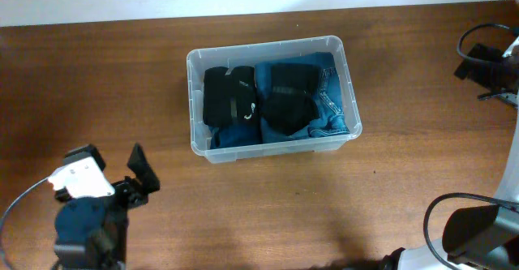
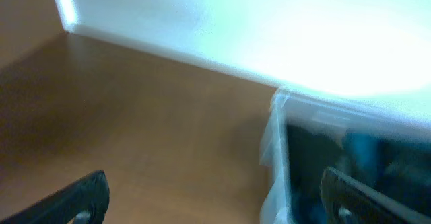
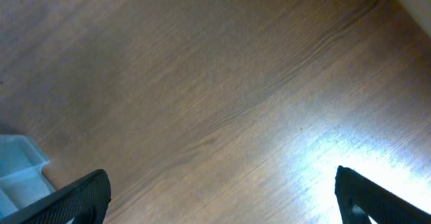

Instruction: Pack container

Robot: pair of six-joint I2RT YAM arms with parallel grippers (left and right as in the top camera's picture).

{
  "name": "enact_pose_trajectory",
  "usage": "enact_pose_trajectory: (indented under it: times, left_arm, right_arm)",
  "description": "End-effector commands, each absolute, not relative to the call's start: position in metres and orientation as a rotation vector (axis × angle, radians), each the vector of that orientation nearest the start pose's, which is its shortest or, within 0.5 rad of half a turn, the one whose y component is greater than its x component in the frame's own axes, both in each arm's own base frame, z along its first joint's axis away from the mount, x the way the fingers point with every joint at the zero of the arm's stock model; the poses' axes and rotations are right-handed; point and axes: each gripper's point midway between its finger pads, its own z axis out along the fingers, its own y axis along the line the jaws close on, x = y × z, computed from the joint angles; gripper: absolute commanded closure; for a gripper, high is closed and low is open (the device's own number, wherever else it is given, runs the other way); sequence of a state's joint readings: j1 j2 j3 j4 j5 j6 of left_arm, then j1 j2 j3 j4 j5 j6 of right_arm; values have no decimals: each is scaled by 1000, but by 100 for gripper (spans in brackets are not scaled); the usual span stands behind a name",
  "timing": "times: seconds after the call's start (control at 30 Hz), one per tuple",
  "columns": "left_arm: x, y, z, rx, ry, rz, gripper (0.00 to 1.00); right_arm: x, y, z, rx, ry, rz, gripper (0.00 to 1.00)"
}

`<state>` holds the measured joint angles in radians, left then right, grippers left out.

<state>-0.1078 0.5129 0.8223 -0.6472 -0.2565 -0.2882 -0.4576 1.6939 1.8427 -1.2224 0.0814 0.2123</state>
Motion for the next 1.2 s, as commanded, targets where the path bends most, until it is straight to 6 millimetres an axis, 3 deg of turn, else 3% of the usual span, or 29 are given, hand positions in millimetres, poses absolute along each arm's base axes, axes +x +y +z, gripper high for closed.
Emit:
enact_pose_trajectory:
  times: [0.0, 0.13, 0.3, 0.5, 0.77, 1.17]
  left_arm:
    - [254, -1, 256, -182, 1805, -71, 1]
    - [264, -8, 227, -153, 1693, -125, 1]
    - [259, -7, 194, -151, 1683, -117, 1]
    - [253, -5, 172, -140, 1675, -98, 1]
    - [246, -6, 156, -135, 1646, -105, 1]
    - [247, -8, 155, -123, 1655, -115, 1]
  right_arm:
    - [356, -193, 258, 906, 2484, -197, 2]
    - [356, -193, 258, 906, 2484, -197, 2]
    - [356, -193, 258, 906, 2484, -197, 2]
    - [356, -193, 258, 906, 2484, -197, 2]
    - [356, -193, 258, 906, 2484, -197, 2]
    - [356, -193, 258, 906, 2484, -197, 2]
